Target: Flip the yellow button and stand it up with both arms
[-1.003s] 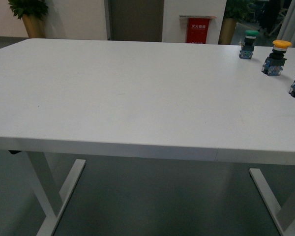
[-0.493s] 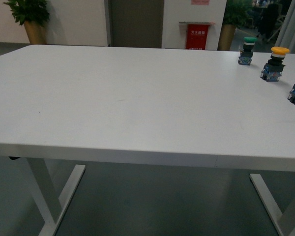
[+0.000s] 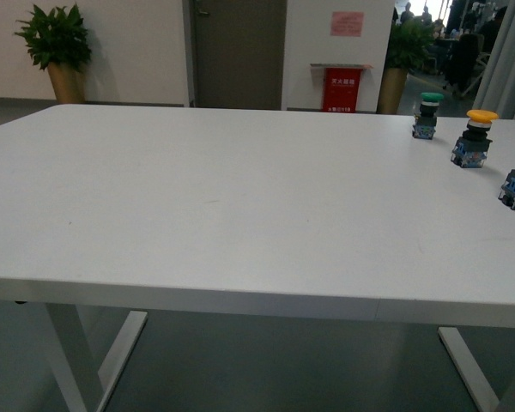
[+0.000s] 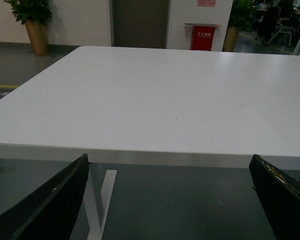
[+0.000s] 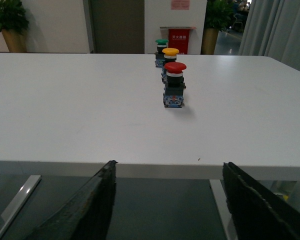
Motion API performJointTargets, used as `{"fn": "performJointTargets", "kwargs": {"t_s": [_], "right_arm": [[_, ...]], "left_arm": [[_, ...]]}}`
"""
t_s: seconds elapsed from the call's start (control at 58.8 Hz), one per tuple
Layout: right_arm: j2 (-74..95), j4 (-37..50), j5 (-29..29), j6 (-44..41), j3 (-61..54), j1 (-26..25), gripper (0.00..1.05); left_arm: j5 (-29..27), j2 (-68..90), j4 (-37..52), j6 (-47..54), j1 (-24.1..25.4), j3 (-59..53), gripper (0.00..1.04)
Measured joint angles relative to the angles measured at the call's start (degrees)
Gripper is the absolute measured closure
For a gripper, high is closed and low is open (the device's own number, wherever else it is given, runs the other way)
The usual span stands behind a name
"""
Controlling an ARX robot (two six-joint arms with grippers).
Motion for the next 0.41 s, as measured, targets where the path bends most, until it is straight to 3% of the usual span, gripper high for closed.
{"fn": "performJointTargets", "kwargs": {"t_s": [0.204,0.408], "right_arm": [[0.0,0.0,0.0,0.1,0.0,0.0,0.05],[0.0,0.0,0.0,0.0,0.0,0.0,0.07]], "left_arm": [[0.0,0.0,0.0,0.0,0.0,0.0,0.06],[0.0,0.0,0.0,0.0,0.0,0.0,0.06]]}}
